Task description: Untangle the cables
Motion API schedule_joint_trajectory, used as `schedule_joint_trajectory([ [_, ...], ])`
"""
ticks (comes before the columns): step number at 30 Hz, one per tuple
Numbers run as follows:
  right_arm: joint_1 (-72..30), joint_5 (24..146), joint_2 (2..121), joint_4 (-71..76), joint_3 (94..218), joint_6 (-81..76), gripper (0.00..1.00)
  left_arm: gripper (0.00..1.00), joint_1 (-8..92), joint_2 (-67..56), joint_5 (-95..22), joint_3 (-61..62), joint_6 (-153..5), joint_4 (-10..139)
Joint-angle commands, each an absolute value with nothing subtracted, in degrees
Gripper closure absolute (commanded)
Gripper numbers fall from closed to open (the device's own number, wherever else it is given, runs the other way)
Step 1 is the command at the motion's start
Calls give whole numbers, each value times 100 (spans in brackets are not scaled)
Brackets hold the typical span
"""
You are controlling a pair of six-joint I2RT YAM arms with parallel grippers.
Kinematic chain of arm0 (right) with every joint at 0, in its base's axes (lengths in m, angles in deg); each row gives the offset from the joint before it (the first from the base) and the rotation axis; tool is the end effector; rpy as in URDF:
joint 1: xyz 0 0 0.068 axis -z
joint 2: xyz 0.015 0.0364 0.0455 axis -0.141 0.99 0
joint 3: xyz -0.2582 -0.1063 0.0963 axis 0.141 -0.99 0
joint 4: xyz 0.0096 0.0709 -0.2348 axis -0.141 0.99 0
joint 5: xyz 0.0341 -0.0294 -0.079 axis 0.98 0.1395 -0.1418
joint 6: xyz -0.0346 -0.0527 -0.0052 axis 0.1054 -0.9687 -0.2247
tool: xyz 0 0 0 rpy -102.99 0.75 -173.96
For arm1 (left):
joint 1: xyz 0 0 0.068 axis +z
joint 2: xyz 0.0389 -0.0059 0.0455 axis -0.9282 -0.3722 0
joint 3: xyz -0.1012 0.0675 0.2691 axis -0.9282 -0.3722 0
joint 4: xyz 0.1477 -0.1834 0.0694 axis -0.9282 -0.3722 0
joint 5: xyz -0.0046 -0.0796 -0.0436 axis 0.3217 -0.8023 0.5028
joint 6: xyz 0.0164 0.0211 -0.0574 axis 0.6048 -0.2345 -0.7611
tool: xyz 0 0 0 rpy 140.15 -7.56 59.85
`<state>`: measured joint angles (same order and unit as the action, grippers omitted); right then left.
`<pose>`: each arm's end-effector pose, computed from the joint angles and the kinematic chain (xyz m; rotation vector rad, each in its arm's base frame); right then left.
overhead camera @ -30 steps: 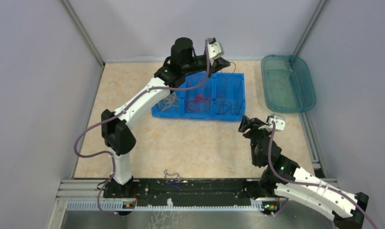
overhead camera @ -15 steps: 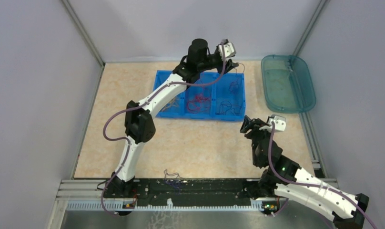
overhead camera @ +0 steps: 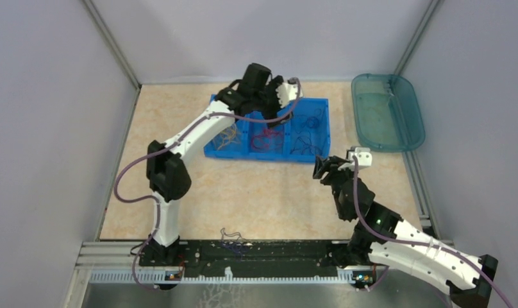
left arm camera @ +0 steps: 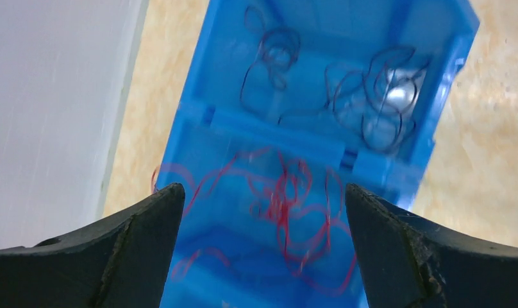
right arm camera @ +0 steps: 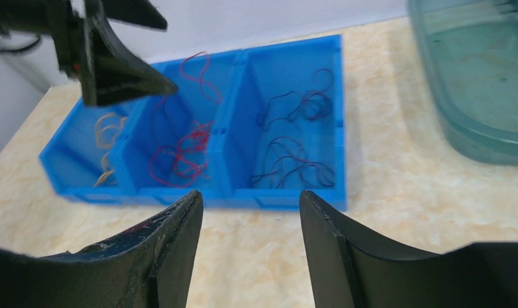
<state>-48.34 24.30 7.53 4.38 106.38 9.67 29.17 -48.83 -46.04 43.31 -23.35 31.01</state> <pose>0.0855 0.0593 0.2932 0.1699 1.6073 0.2658 0.3690 -0.3176 0.3457 1.4921 1.5567 -0.3334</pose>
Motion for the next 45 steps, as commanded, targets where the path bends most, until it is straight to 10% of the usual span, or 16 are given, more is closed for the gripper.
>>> schedule_joint_trajectory([
  [1,-4797,4198,1468,278,11206,721,42,0,3577,-3789,-4500,4335,-2628,1876],
  [7,-4844,8180,3383,-450,11511,609,34,0,4648,-2669,-4766,3690,-3090,1088],
  [16,-5833,10571,5683,-984,12232,117,34,0,5543,-960,-4775,1685,-3222,1303],
  [30,-6430,10396,7988,-795,13172,-812,44,0,5584,-255,-4368,517,-3320,1726],
  [38,-6432,9704,7574,-689,13134,-910,100,0,5594,-58,-4278,317,-3249,2018],
  [45,-5944,9290,6280,194,13539,-893,100,0,5652,-26,-3944,70,-3253,2327],
])
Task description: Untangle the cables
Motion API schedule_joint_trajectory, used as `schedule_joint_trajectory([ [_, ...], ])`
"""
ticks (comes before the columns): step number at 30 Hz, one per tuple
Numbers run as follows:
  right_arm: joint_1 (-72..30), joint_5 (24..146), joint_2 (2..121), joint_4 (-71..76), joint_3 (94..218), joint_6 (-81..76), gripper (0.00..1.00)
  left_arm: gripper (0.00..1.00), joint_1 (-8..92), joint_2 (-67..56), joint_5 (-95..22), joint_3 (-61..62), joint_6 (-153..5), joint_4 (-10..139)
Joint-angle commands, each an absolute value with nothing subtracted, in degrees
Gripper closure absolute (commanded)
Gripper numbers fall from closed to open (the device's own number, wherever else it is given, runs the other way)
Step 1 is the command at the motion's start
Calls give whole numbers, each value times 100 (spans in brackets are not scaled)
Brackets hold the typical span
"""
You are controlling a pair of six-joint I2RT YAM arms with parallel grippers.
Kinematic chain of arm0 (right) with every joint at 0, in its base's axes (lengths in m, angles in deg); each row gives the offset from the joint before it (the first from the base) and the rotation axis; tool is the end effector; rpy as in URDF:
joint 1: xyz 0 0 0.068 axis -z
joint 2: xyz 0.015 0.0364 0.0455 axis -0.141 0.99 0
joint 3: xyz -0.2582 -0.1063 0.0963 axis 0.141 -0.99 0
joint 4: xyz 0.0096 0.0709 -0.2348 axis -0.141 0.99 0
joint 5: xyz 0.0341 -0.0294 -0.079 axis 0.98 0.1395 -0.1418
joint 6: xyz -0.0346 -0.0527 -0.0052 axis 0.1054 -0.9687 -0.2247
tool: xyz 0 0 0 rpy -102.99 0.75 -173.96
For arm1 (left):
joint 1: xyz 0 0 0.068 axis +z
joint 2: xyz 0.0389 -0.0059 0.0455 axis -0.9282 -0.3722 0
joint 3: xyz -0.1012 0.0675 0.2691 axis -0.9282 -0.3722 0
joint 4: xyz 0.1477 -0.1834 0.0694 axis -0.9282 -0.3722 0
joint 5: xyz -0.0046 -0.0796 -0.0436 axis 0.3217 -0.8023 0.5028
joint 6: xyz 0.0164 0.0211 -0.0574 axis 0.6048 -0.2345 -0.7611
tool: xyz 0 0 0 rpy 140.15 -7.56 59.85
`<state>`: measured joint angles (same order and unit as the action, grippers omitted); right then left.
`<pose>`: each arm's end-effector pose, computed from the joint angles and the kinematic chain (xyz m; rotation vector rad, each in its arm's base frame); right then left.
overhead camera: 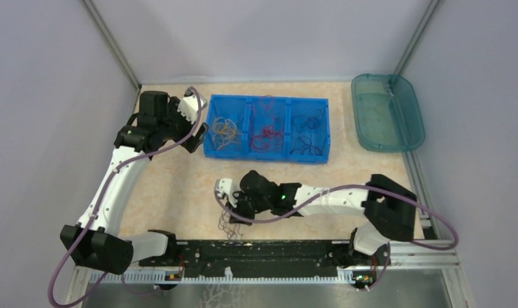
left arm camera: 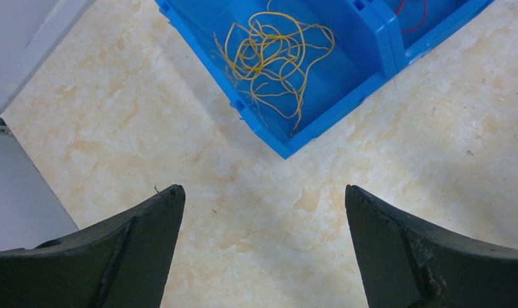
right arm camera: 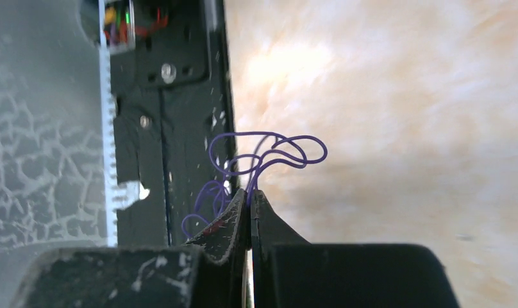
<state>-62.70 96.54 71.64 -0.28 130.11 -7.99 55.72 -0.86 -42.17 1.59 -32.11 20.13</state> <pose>0.0927 0.3161 0.2185 -1.5482 1.8774 1.0137 0.2340 -0.0635 0.3801 0.9331 2.0245 -0.1013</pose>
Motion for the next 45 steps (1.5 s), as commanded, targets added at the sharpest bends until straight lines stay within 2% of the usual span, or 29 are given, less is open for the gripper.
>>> schedule_joint_trajectory([
  [1,-5774,9215,6069,292,13550,-895,100,0,5673,-37,-3893,58,-3262,2369],
  [7,-4296,8032,5050,568,13596,-871,100,0,5992,-142,-3812,-57,-3508,2786],
  [14,-2919,6645,5099,773,13953,-1102,100,0,6381,-365,-4267,-71,-3790,2983],
  [23,-2030,5893,5819,545,14315,-1049,100,0,6795,-450,-4660,-220,-3897,3292],
  [30,-1884,5513,6246,487,14546,-1179,99,0,7003,-460,-4905,-362,-3897,3420],
  [31,-1872,5543,6272,504,14577,-1190,87,0,7024,-453,-4937,-384,-3891,3436],
  [32,-1870,5541,6300,554,14619,-1199,66,0,7044,-444,-4966,-417,-3884,3464],
  [34,-1876,5468,6272,651,14684,-1155,44,0,7075,-439,-5025,-483,-3892,3527],
  [35,-1871,5459,6220,651,14671,-1117,29,0,7089,-438,-5074,-513,-3896,3556],
  [36,-1876,5469,6129,628,14634,-1089,8,0,7103,-445,-5129,-555,-3906,3593],
  [37,-1871,5473,6025,600,14569,-1058,2,0,7114,-454,-5169,-594,-3924,3648],
  [41,-1875,5180,5341,319,13872,-662,1,0,7140,-476,-5288,-816,-4154,3928],
  [45,-1870,4457,3798,-699,12008,-9,1,0,7157,-310,-5578,-1691,-4577,4807],
])
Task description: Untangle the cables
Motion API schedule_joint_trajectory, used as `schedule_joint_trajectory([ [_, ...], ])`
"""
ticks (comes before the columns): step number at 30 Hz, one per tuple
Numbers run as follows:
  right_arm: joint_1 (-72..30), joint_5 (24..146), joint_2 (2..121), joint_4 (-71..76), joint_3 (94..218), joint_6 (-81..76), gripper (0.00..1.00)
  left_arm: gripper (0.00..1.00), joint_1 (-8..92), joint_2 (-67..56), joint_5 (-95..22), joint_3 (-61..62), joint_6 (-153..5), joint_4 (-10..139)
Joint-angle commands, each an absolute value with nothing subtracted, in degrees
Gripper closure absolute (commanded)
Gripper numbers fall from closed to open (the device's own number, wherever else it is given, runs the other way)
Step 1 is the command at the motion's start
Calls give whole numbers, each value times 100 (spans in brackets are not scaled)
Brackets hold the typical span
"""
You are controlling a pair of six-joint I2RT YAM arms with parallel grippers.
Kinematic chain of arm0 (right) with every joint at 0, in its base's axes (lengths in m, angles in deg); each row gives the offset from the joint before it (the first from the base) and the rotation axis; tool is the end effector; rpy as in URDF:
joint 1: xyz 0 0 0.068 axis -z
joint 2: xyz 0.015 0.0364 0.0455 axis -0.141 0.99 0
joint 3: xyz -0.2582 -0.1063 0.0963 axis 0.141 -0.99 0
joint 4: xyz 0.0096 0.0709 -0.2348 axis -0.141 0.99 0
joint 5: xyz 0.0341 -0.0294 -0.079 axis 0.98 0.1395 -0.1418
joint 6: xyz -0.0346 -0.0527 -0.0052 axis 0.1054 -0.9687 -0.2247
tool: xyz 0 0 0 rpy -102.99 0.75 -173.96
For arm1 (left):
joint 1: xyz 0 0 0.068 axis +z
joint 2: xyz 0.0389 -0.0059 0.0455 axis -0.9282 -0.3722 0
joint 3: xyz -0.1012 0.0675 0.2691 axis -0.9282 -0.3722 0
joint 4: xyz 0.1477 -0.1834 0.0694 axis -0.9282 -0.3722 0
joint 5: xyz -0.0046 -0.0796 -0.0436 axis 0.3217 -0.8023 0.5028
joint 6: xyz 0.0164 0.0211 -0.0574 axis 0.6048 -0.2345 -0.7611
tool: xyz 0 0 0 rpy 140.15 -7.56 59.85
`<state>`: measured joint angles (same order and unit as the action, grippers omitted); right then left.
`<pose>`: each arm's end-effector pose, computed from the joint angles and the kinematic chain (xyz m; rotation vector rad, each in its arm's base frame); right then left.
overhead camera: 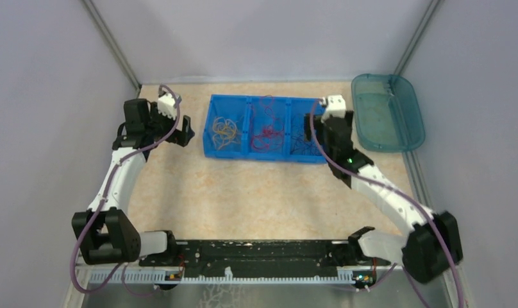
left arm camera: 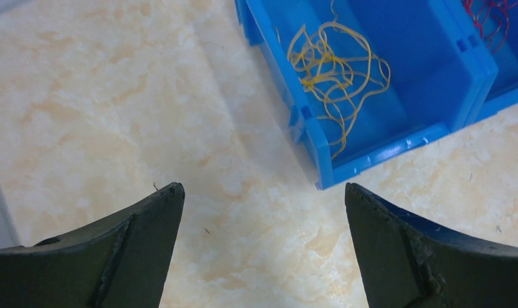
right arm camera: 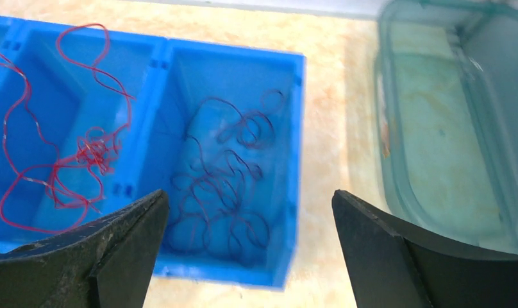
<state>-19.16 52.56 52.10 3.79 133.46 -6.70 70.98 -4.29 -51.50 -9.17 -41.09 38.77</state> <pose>0.2541 0.1085 0.3286 -0.1299 1.8928 -0.0576 0.2736 -0.0056 0.3371 0.5664 2.0474 -0.1903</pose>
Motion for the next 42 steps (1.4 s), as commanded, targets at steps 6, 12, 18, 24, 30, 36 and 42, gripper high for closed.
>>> schedule_joint_trajectory([
  [6,-1804,2716,2425,-2049,9687,-190,1,0,7158,-66,-5712,-3744,-5097,7254],
  [12,-1112,2539,2850,-2391,9290,330,1,0,7162,-692,-5553,-4725,-5476,9169],
  [18,-464,2855,3838,-3755,8982,51,1,0,7162,-1152,-5286,-5066,-5871,10593],
  [24,-77,3528,4649,-5561,8728,-322,1,0,7158,-1246,-5022,-5479,-5930,11880],
  [30,228,4265,5604,-6867,8647,-250,1,0,7159,-2302,-4819,-6393,-5926,14920],
  [36,175,5559,6333,-7093,8911,-809,1,0,7058,-2207,-4138,-5918,-5988,13836],
  [42,333,5665,6383,-6912,9062,-719,1,0,6800,-2070,-3740,-5690,-5768,13146],
])
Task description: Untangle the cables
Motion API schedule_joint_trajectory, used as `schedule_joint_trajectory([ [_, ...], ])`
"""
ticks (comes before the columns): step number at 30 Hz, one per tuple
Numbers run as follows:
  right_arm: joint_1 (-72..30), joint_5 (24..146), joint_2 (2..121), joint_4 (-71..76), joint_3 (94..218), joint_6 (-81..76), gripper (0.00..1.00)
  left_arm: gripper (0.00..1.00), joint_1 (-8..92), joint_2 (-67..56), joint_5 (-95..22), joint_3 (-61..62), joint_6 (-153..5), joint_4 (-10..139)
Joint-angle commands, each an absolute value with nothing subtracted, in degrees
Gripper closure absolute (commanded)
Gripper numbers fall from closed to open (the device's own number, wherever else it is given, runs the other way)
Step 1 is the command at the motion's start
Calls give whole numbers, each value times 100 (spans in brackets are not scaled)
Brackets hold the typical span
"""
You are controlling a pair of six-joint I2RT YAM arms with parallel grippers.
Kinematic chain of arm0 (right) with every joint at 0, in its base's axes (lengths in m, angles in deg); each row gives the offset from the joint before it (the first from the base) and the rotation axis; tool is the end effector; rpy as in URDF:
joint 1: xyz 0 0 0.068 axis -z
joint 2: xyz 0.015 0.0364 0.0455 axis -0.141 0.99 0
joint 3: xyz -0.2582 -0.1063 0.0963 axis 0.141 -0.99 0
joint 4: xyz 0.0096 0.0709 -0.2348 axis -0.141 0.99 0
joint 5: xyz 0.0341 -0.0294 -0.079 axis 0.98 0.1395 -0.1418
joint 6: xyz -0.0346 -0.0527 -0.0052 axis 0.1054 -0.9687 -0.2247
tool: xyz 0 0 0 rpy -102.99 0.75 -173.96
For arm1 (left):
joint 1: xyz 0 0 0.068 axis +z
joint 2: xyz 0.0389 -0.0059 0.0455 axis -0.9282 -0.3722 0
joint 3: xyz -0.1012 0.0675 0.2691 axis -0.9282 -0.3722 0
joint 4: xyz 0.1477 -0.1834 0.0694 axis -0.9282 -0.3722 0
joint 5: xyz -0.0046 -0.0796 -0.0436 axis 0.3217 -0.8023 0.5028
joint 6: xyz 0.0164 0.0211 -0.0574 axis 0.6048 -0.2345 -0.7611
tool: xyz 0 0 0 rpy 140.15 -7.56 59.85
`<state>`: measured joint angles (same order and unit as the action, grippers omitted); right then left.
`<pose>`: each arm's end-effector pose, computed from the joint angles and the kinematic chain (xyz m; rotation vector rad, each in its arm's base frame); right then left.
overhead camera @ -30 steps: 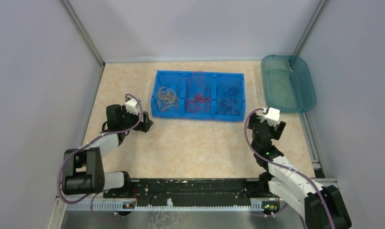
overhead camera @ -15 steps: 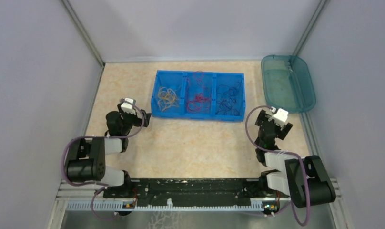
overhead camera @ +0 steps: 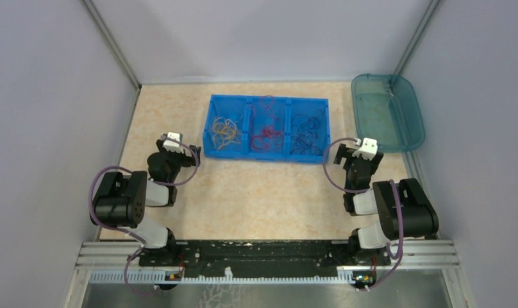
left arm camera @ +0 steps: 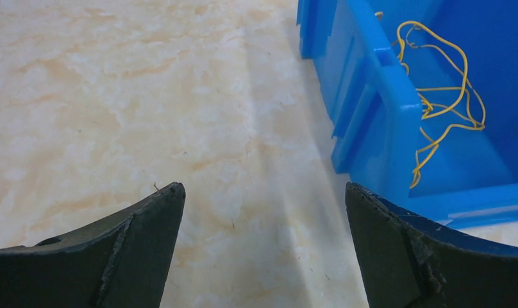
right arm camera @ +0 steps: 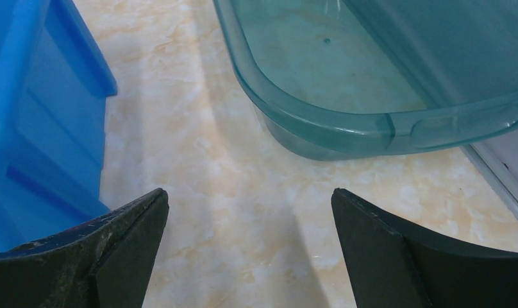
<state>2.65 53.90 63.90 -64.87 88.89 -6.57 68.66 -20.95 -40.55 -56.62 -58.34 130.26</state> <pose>0.2226 0.0023 0.1772 0.2535 1.6908 -0.2395 0.2594 -0.0080 0.1806 0.2137 1.6802 -0.1198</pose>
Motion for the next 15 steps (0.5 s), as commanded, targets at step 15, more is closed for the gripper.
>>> schedule_joint_trajectory([
  [15,336,5670,6348,-6943,9022,-711,1,0,6780,-2109,-3716,-5635,-5745,13035],
])
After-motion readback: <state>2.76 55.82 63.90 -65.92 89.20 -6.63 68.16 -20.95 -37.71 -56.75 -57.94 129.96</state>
